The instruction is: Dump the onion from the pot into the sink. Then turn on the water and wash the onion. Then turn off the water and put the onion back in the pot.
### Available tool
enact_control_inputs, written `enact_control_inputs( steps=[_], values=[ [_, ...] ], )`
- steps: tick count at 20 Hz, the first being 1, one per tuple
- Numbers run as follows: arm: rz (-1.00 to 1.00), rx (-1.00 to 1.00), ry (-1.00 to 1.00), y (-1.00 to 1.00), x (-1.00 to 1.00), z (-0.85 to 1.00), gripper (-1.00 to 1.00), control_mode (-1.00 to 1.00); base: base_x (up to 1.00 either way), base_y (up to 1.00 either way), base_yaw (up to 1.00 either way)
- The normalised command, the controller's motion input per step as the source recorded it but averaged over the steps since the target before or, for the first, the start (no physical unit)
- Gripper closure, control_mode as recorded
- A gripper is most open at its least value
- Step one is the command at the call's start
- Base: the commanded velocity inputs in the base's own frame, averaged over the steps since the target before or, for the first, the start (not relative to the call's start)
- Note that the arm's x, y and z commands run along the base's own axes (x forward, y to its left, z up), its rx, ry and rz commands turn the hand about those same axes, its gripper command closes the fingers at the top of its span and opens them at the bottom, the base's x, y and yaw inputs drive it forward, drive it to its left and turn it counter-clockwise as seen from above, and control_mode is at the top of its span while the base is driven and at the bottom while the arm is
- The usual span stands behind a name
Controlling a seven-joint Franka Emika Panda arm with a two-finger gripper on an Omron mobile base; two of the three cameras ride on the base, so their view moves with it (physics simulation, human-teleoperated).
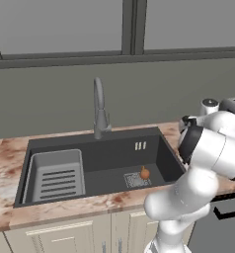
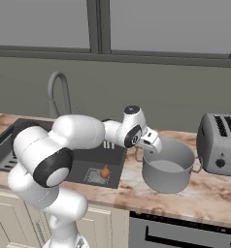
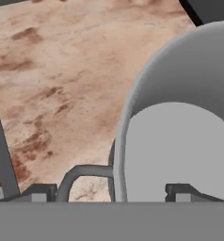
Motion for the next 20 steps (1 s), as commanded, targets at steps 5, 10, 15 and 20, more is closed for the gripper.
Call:
enact_control_inputs(
  steps=[5,10,15,20],
  values=[
    [0.0,0.0,0.0,0.01,-0.28,0.18,-1.0,-1.0,0.0,0.0,0.0],
    [0.0,0.0,0.0,0.12,-0.02,0.4,-1.0,-1.0,0.0,0.0,0.0],
    [0.0,0.0,0.0,0.25,0.0,0.51,-1.0,-1.0,0.0,0.0,0.0],
    [0.0,0.0,0.0,0.5,-0.03,0.6,-1.0,-1.0,0.0,0.0,0.0]
  ],
)
